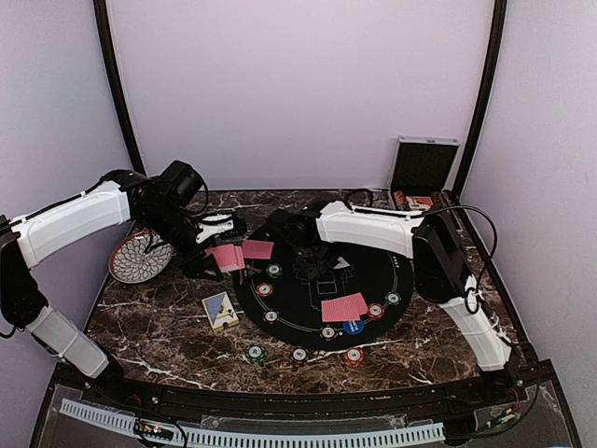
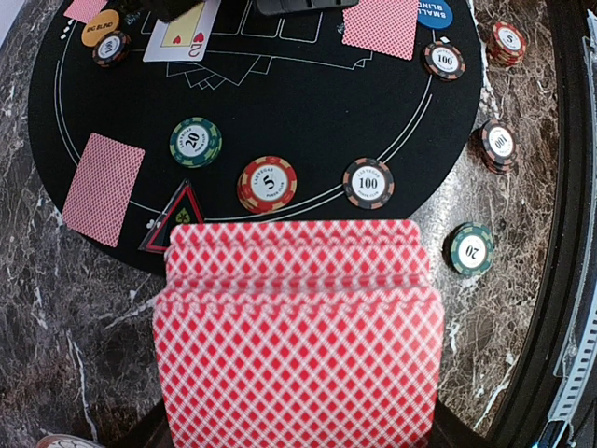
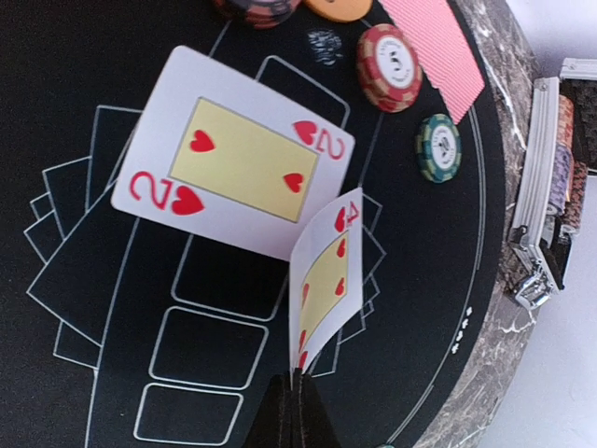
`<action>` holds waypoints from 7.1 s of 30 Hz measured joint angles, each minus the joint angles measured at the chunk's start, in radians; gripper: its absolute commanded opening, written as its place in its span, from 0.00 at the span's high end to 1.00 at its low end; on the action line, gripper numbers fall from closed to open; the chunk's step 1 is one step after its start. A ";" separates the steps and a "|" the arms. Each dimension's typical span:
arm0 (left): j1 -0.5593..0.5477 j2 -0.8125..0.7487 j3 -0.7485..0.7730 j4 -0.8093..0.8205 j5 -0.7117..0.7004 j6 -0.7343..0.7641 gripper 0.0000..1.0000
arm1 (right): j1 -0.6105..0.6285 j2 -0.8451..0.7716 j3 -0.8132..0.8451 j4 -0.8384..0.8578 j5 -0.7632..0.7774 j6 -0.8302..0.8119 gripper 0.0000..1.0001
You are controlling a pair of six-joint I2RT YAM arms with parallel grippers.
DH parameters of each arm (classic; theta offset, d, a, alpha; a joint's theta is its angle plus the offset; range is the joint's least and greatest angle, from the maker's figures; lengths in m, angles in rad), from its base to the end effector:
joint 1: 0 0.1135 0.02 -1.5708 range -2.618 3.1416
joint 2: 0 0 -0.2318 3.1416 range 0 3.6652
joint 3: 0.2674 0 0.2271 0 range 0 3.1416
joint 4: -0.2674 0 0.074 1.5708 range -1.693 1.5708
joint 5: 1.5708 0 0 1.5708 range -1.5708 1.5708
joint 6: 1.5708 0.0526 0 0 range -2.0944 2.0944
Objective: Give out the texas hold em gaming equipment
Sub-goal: Flop the poker card in the community card area, then pick up the poker card from the face-down deck piles.
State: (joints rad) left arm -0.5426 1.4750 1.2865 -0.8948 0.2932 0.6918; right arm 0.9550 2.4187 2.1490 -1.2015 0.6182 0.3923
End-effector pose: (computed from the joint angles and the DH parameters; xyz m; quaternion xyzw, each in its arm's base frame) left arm 0.2340 -0.1589 0.2523 0.5844 0.7625 -0.1236 0.2487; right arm 0.2747 0.3355 0.1500 -0.2496 0.9182 -0.2079 0.2266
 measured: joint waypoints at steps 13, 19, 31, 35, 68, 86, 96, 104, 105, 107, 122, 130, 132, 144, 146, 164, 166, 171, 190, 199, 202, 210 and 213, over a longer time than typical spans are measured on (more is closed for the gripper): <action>0.000 0.000 0.000 0.000 0.002 0.000 1.00 | 0.012 0.036 0.031 0.082 -0.206 0.006 0.79; 0.000 0.000 0.000 0.000 0.004 0.000 1.00 | 0.011 0.046 0.047 0.105 -0.259 0.010 0.48; 0.000 0.000 0.000 -0.001 0.008 0.000 1.00 | -0.062 -0.134 -0.111 0.244 -0.375 0.060 0.02; 0.000 -0.003 0.000 -0.001 0.009 0.000 1.00 | -0.116 -0.311 -0.199 0.356 -0.402 0.123 0.02; 0.000 0.006 0.041 -0.002 0.029 -0.019 1.00 | -0.061 -0.393 -0.598 1.078 -1.298 0.529 0.04; 0.004 0.006 0.041 -0.021 0.025 -0.019 1.00 | -0.053 -0.361 -0.587 1.110 -1.334 0.559 0.07; 0.001 0.006 0.040 -0.019 0.028 -0.019 1.00 | -0.081 -0.420 -0.655 1.126 -1.326 0.563 0.07; 0.001 0.006 0.040 -0.019 0.029 -0.019 1.00 | -0.057 -0.401 -0.602 1.197 -1.352 0.611 0.07; 0.001 0.006 0.040 -0.019 0.029 -0.019 1.00 | -0.053 -0.393 -0.591 1.212 -1.358 0.618 0.07; 0.001 0.006 0.040 -0.019 0.031 -0.019 1.00 | -0.046 -0.373 -0.569 1.235 -1.363 0.634 0.07; 0.002 0.005 0.040 -0.015 0.035 -0.020 1.00 | -0.014 -0.225 -0.448 1.322 -1.407 0.719 0.11; 0.002 0.005 0.040 -0.015 0.038 -0.020 1.00 | -0.003 -0.136 -0.357 1.359 -1.411 0.772 0.17; 0.002 0.005 0.040 -0.015 0.039 -0.020 1.00 | -0.002 -0.121 -0.348 1.355 -1.409 0.776 0.18; 0.000 0.006 0.039 -0.019 0.039 -0.020 1.00 | -0.029 -0.174 -0.421 1.331 -1.396 0.732 0.24; 0.000 0.006 0.039 -0.019 0.039 -0.020 1.00 | -0.035 -0.192 -0.441 1.323 -1.395 0.720 0.25; 0.000 0.006 0.039 -0.018 0.039 -0.020 1.00 | -0.064 -0.317 -0.516 1.245 -1.387 0.668 0.34; 0.000 0.006 0.039 -0.018 0.039 -0.020 1.00 | -0.075 -0.345 -0.533 1.242 -1.387 0.664 0.40; 0.000 0.006 0.039 -0.018 0.039 -0.020 1.00 | -0.088 -0.375 -0.544 1.238 -1.392 0.659 0.53; 0.000 0.006 0.039 -0.011 0.039 -0.020 1.00 | -0.076 -0.377 -0.558 1.242 -1.437 0.692 0.77; 0.000 0.006 0.039 -0.011 0.039 -0.020 1.00 | -0.059 -0.368 -0.556 1.265 -1.456 0.717 0.87; 0.000 0.006 0.039 -0.011 0.039 -0.020 1.00 | -0.058 -0.367 -0.556 1.260 -1.457 0.718 0.94; 0.000 0.006 0.036 -0.006 0.037 -0.019 1.00 | -0.074 -0.372 -0.561 1.229 -1.458 0.679 1.00; 0.000 0.006 0.029 0.000 0.035 -0.019 1.00 | -0.091 -0.394 -0.578 1.189 -1.458 0.653 1.00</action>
State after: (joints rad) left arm -0.5423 1.4807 1.3151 -0.8944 0.3279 0.6724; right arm 0.8642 2.0243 1.5707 -0.0128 -0.8394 1.0454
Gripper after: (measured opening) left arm 0.677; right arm 0.008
